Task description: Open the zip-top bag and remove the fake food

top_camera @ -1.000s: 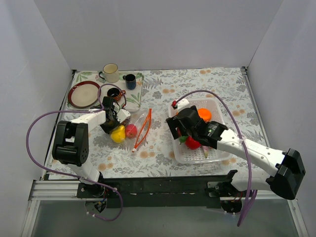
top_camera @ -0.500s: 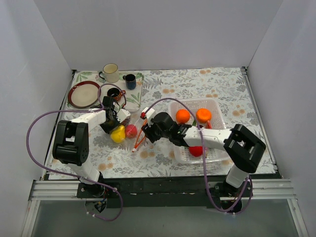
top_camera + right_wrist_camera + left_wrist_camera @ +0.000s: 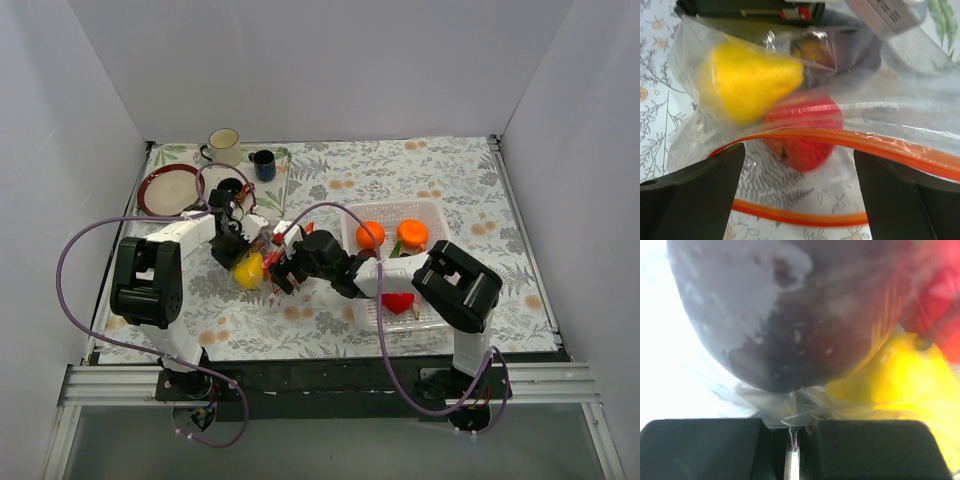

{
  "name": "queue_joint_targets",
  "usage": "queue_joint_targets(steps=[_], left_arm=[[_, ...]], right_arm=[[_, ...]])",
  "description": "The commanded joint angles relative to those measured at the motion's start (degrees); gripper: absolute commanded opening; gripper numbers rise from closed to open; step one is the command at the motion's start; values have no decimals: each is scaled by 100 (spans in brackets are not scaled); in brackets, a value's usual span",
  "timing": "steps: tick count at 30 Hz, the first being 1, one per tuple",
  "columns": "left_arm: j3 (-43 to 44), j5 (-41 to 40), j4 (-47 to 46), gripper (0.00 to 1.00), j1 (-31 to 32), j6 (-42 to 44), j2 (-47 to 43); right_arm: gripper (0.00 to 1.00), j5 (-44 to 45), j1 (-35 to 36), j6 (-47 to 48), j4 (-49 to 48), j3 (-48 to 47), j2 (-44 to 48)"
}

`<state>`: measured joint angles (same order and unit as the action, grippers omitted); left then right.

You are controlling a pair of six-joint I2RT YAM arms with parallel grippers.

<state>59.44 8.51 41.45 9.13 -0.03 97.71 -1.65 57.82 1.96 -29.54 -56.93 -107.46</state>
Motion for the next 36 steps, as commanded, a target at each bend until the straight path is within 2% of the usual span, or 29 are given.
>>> queue_joint_targets(steps=[1, 10, 12, 13, 14, 16, 17, 19, 22, 23, 24, 28, 30, 34, 35, 36], left_arm=[[138, 1275, 592, 0, 54, -384, 187], [-47, 1135, 504, 0, 54, -287, 108], [-64, 1118, 478, 0, 54, -269, 82], [-90, 1065, 460, 0, 54, -269, 64], [-108, 1047, 434, 0, 54, -260, 46], [-134, 995, 408, 0, 46, -252, 46], [-143, 968, 390, 0, 45, -243, 46], [-143, 994, 285, 0, 11, -330, 11], [-56, 1214, 319, 0, -104, -366, 81], [-12, 1197, 320, 0, -113, -375, 107], [-3, 1170, 320, 0, -104, -383, 125], [94, 1082, 328, 0, -104, -462, 152], [59, 951, 276, 0, -104, -463, 125], [33, 819, 258, 0, -104, -427, 134], [33, 827, 267, 0, -104, -453, 125], [24, 827, 267, 0, -104, -462, 117]], right_arm=[[99, -309, -8, 156, -974, -292, -328], [98, -564, -87, -143, -536, -776, -900], [94, -617, -87, -152, -412, -698, -856], [90, -635, -87, -152, -412, -627, -821], [79, -643, -87, -152, -404, -557, -768], [65, -591, -96, -423, -290, -390, -575], [53, -504, -104, -485, -37, -346, -496], [42, -477, -113, -538, 115, -101, -180], [20, -503, -113, -504, -43, 478, 514], [9, -486, -113, -503, -52, 568, 890], [7, -468, -113, -503, 105, 630, 1085], [10, -319, -113, -599, 754, 849, 2095], [10, 137, -113, -679, 923, 1121, 2763], [11, 1944, -148, -766, 1556, 1631, 3757], [16, 2689, -227, -915, 1826, 1745, 4063], [23, 2809, -315, -1029, 1942, 1990, 4205]])
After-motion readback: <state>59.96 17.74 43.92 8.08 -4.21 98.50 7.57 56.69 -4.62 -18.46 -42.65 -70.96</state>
